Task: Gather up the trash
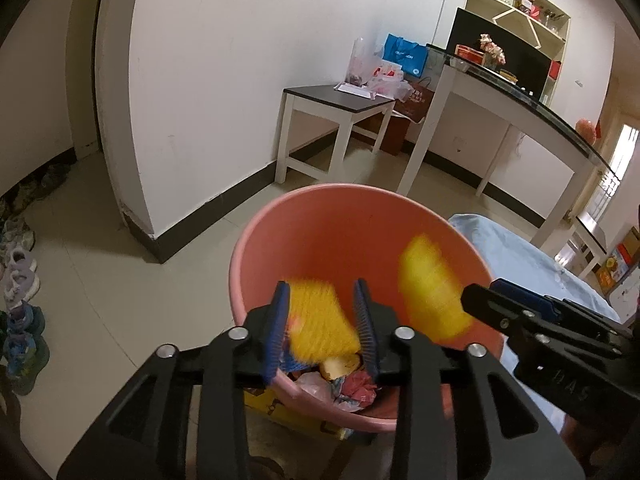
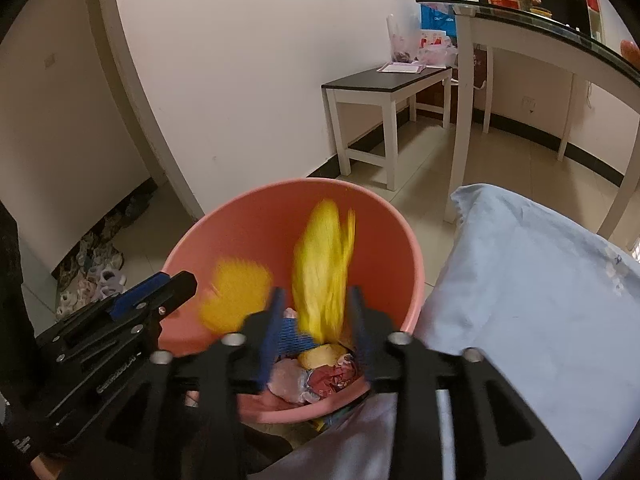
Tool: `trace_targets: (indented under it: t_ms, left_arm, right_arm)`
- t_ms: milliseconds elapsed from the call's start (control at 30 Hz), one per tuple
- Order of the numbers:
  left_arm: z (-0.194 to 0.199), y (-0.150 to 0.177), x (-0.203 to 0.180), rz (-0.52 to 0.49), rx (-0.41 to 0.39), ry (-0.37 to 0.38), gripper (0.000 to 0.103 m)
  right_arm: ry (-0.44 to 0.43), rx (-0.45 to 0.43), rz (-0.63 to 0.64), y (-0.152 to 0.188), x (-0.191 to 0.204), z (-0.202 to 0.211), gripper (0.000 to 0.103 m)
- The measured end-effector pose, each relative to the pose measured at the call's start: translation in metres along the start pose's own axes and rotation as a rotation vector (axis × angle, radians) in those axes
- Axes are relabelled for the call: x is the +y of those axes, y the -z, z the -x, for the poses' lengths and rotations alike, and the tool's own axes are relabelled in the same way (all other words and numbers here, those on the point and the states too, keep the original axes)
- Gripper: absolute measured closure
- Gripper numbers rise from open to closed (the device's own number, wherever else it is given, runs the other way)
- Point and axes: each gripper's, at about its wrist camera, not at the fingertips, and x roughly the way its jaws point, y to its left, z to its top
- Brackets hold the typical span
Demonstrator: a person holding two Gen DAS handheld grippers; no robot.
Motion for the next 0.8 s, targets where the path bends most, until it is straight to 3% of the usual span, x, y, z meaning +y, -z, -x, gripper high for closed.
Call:
trace_targets:
  t_ms: [400, 800]
  left_arm:
    - [0.027, 0.003, -0.007, 0.016, -0.028, 0.05, 0.067]
    - [0.061, 0.012, -0.027, -0.022, -0.055, 0.075, 0.067]
  right_arm:
    - [0.033, -0.047, -0.009, 0.008, -0.008, 0.025, 0.043]
    - [0.106, -0.094, -0.007, 0.031, -0.009, 0.071, 0.037]
